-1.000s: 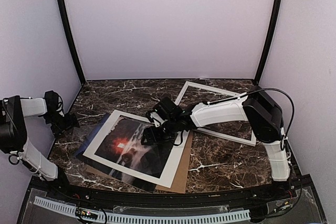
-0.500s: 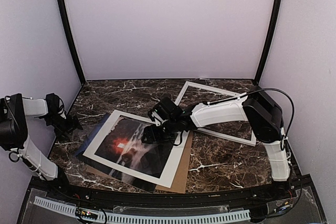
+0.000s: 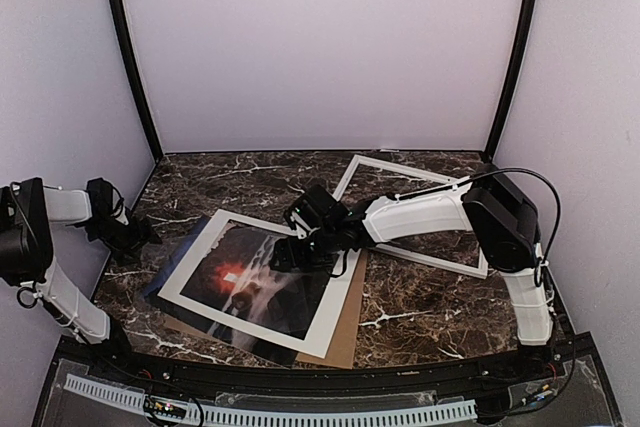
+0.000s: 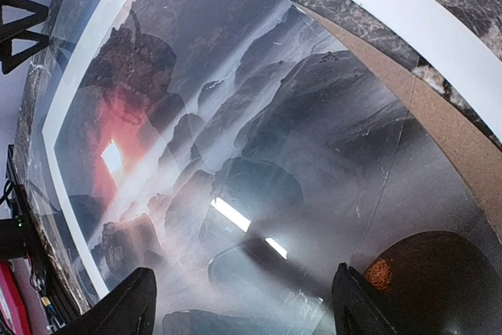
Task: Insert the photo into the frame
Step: Pick up the glass panel from the mat board.
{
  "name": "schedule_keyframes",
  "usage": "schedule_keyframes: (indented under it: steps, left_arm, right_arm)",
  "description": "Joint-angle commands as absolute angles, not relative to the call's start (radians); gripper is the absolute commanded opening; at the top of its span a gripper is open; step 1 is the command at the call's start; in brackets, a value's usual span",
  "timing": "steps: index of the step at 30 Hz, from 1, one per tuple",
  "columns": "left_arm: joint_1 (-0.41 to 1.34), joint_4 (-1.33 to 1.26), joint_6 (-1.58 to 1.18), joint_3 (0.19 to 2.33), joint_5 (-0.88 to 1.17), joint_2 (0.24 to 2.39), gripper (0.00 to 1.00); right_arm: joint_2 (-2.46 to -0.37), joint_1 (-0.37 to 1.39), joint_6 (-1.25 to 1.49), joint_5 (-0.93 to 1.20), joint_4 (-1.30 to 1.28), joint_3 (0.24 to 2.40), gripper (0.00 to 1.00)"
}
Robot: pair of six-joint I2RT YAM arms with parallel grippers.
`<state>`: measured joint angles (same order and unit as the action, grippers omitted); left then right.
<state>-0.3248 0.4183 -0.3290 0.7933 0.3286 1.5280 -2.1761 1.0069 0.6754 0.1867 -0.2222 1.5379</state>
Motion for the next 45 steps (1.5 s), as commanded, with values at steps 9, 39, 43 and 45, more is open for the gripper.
schedule_keyframes:
  steps: [9,39,43,45]
  left_arm:
    - [-0.319,0.404,-0.33,0.739,0.519,1.517,0.78]
    - [-0.267,0.553,-0.268,0.789,0.076,1.451,0.93]
    - [-0.267,0.57,-0.278,0.812,0.119,1.505,0.92]
    - [-0.267,0.566,-0.284,0.805,0.144,1.524,0.91]
  right_arm:
    - [-2.208,0.982,0.74,0.221,-0.2,1.526,0.79]
    - [-2.165,0.925,0.796,0.366,-0.238,1.517,0.85]
    - [-2.178,0.925,0.834,0.399,-0.244,1.524,0.86]
    - [-2.19,0.924,0.849,0.408,-0.253,1.538,0.86]
